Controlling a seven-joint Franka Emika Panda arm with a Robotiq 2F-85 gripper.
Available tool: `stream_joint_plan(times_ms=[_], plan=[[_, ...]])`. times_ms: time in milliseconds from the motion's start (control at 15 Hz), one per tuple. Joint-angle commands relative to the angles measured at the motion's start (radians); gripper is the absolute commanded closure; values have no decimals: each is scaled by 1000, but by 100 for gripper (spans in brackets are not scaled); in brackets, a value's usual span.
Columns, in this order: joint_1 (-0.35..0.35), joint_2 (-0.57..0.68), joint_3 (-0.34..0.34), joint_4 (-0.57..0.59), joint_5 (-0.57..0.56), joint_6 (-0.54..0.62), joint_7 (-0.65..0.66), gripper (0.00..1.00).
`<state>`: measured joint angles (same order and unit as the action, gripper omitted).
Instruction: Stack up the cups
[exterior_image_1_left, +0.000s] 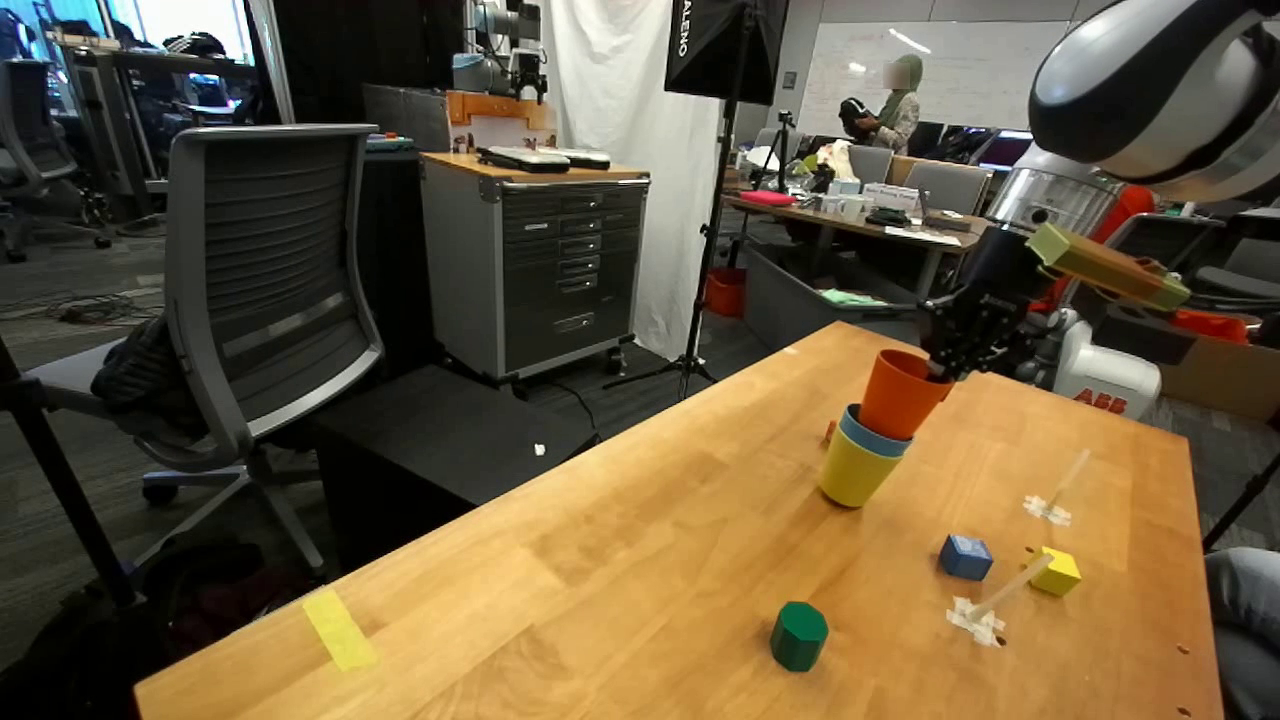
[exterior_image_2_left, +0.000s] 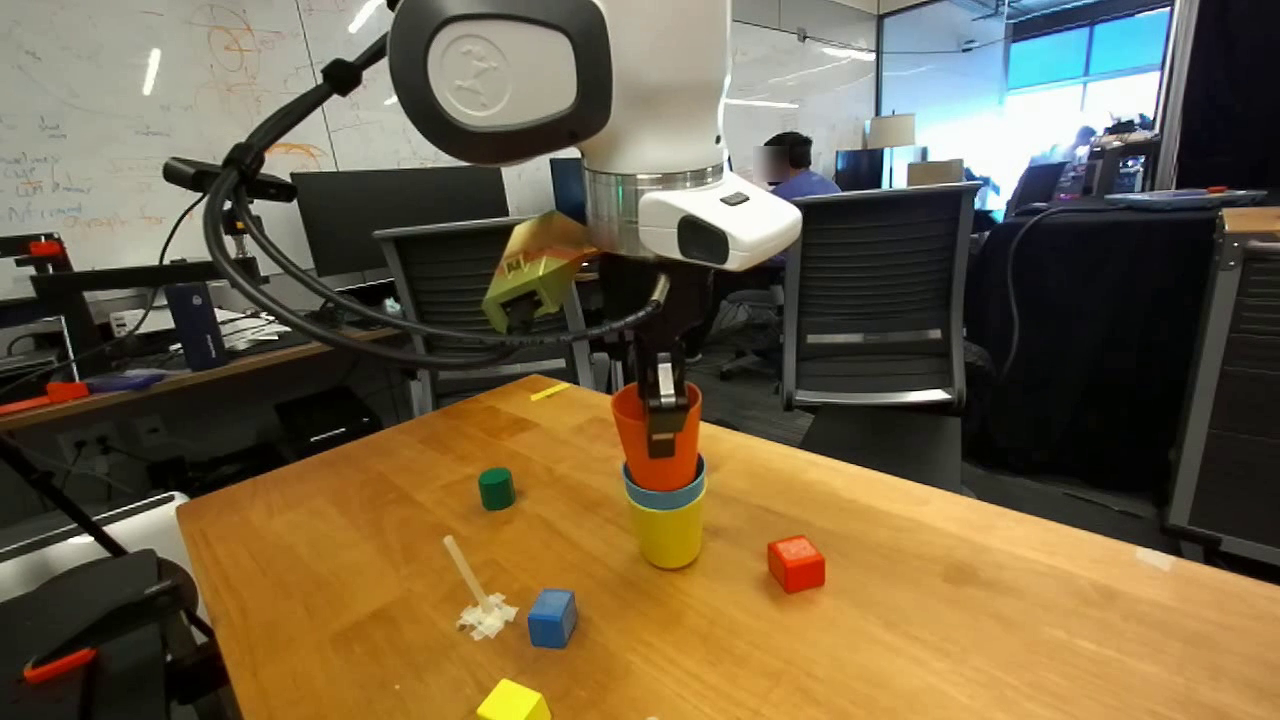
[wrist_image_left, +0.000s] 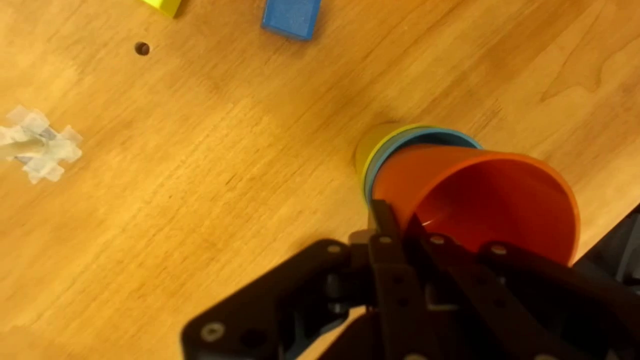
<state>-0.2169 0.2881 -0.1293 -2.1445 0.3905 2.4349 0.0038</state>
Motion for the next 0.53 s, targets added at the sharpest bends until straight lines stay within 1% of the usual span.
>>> stream_joint_plan(times_ms=[0,133,200,400,467], plan=[[-8,2,16,-8,26,33,-26,93],[-5,15,21,-5,27,32,-24,68],[-5,19,23,-4,27,32,-24,66],[-9,27,30,-1,28,34,-26,42],[-11,27,32,0,31,34,-28,35]])
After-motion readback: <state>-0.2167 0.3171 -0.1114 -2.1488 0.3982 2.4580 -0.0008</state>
